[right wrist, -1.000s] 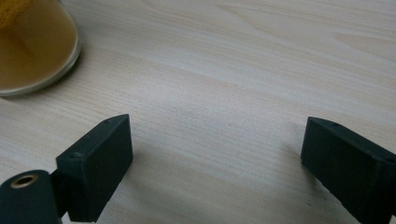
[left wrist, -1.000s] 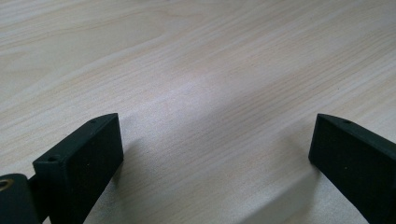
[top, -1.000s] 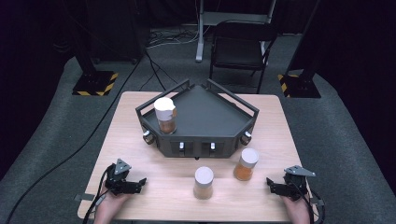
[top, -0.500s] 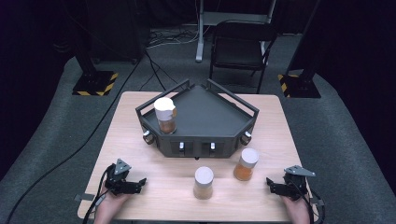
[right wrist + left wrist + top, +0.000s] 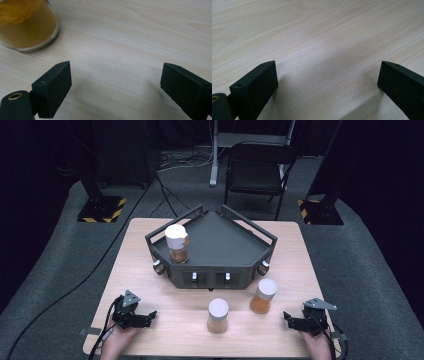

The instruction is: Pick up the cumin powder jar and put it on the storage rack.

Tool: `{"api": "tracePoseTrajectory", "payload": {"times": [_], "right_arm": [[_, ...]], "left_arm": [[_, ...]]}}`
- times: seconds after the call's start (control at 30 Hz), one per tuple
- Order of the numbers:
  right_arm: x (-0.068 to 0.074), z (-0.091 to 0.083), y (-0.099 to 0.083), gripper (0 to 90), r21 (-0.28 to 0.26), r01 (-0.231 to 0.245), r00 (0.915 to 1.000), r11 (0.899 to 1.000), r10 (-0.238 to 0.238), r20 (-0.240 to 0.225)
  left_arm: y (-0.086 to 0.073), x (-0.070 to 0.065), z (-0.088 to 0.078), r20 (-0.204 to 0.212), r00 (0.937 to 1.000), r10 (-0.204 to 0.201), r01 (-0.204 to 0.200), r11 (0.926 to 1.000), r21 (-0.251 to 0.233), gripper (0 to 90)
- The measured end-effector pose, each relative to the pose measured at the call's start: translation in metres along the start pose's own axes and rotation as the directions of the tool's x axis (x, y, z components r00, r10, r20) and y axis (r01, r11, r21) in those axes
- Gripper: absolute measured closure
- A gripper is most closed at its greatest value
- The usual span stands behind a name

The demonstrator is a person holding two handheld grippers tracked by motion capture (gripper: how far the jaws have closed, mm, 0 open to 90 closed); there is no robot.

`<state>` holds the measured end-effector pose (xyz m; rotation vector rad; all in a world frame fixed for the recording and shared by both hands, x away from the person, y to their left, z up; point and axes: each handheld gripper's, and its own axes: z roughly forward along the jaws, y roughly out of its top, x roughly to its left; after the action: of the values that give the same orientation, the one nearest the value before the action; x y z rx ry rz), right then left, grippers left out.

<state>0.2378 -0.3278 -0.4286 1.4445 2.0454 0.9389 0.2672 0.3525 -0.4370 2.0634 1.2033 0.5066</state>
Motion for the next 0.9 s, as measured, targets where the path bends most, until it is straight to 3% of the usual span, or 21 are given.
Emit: {"api": "tracePoseTrajectory", "payload": {"times": [0.63, 0.9], "right_arm": [[0.013, -0.012, 0.008, 10.8, -0.040, 0.072, 0.9930, 0.997, -0.076, -0.091], [0.025, -0.012, 0.015, 11.0, -0.050, 0.126, 0.9799, 0.991, -0.132, -0.150]], "left_arm": [[0.000, 0.000, 0.000, 0.001, 1.0000, 0.001, -0.001, 1.0000, 0.001, 2.3], [0.000, 0.001, 0.000, 0.002, 1.0000, 0.002, -0.002, 1.0000, 0.001, 2.4]]}}
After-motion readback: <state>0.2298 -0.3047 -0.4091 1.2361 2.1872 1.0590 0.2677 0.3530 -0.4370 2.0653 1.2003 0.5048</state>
